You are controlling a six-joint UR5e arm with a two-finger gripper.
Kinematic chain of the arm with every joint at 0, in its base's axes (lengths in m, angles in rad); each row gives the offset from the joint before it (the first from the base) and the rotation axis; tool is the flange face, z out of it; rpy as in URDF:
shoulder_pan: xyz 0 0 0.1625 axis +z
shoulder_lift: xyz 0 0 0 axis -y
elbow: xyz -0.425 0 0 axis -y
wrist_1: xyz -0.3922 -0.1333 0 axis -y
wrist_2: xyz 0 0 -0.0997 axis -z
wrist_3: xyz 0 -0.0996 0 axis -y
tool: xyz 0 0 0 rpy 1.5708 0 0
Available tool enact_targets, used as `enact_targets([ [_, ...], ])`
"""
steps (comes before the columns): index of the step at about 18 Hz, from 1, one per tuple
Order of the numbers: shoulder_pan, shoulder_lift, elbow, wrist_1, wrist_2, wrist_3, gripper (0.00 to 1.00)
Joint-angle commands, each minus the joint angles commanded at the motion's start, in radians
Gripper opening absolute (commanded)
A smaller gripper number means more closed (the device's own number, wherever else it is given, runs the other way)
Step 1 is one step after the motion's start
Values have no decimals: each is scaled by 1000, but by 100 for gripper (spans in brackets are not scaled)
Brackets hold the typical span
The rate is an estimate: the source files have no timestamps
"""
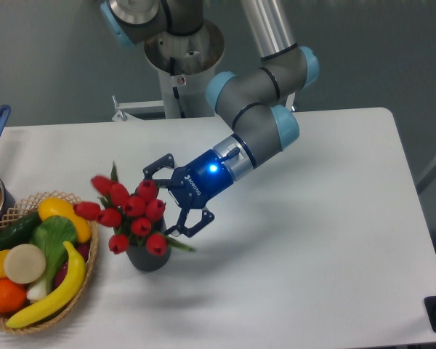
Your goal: Insert the flowers into the vase
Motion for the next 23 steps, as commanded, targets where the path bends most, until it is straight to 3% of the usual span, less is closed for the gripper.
enact_targets([
  [3, 3, 17, 0, 2, 3, 2, 100],
  [6, 6, 57, -2, 0, 113, 0, 100],
  [10, 5, 107, -20, -2, 175, -3, 100],
  [16, 14, 201, -34, -2, 435, -9, 100],
  [19, 93, 319, -67, -3, 656, -6, 100],
  [23, 168, 388, -26, -3, 854, -2, 100],
])
